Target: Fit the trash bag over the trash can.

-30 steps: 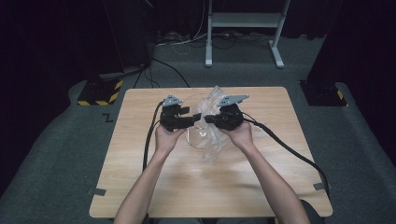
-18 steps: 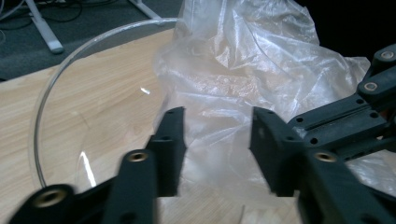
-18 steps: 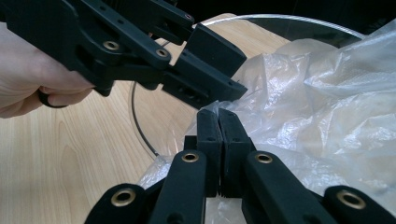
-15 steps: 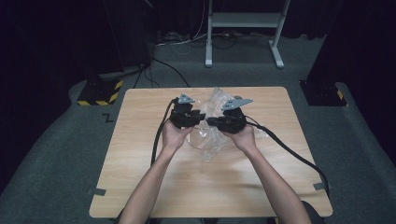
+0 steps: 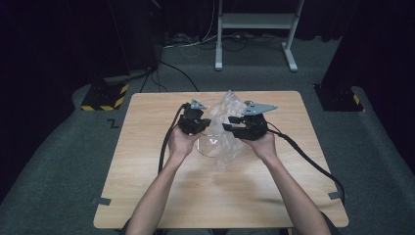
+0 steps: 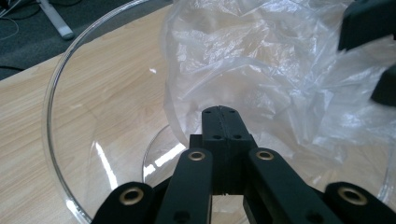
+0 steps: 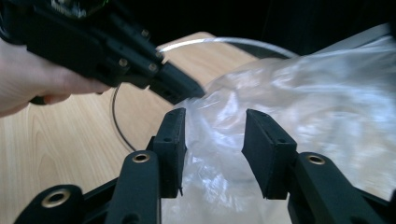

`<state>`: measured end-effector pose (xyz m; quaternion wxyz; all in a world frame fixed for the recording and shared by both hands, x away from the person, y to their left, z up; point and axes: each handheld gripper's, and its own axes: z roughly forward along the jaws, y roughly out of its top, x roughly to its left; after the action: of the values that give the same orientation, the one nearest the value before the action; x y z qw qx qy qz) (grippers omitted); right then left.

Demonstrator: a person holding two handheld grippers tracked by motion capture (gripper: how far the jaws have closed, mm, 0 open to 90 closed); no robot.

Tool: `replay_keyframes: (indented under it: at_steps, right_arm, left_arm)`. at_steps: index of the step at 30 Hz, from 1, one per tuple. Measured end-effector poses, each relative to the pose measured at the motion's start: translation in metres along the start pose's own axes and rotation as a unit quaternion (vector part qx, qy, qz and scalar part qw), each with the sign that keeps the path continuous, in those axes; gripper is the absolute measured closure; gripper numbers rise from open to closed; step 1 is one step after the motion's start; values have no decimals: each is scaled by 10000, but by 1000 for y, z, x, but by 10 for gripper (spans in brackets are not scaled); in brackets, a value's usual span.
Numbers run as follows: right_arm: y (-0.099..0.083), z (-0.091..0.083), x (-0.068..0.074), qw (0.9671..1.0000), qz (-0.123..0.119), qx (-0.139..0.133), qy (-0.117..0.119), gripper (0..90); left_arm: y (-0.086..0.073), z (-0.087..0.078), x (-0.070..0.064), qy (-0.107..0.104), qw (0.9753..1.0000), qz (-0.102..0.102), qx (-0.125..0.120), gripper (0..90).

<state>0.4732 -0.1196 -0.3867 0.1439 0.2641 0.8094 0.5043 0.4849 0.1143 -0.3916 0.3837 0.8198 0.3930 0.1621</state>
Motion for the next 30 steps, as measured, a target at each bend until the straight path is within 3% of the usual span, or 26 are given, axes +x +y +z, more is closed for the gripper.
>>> replay_keyframes:
  at_steps: [5, 6, 7, 12, 14, 15, 18, 19, 23, 27, 29, 30]
  right_arm:
    - [2, -14, -10, 9992, 162, -199, -322, 544]
    - [2, -14, -10, 9992, 162, -199, -322, 544]
    - [3, -15, -13, 9983, 198, -184, -509, 538]
    - [0, -8, -15, 9974, 265, -9, -669, 565]
    - [-2, -2, -17, 9975, 318, 117, -620, 626]
    - [-3, -1, -16, 9970, 231, 110, -735, 724]
    - [-2, -2, -17, 9973, 206, 151, -693, 799]
    - [-2, -3, -15, 9967, 84, 181, -791, 855]
    - [-2, -4, -15, 9966, 16, 202, -792, 899]
    - [0, -5, -11, 9973, -31, 51, -733, 900]
    - [2, -5, -11, 9980, -7, -10, -639, 900]
    - [2, -4, -12, 9985, 35, -15, -549, 900]
  left_arm:
    - [-1, -1, 0, -3, 10000, -15, 11, 900]
    - [-1, -1, 0, -21, 10000, -41, -7, 900]
    - [-2, -2, 1, -54, 10000, -56, -44, 900]
    - [-4, -1, 3, -184, 9997, -128, -88, 900]
    - [-5, 0, 3, -227, 9996, -140, -101, 900]
    - [-6, 1, 3, -308, 9993, -177, -111, 900]
    - [-6, 2, 3, -410, 9989, -216, -110, 900]
    - [-7, 3, 2, -481, 9985, -247, -121, 900]
    - [-7, 2, 1, -523, 9982, -252, -178, 890]
    - [-5, -5, -1, -500, 9977, -262, -385, 789]
    - [-5, -8, 0, -540, 9970, -307, -468, 715]
    - [-5, -10, 0, -543, 9965, -370, -513, 636]
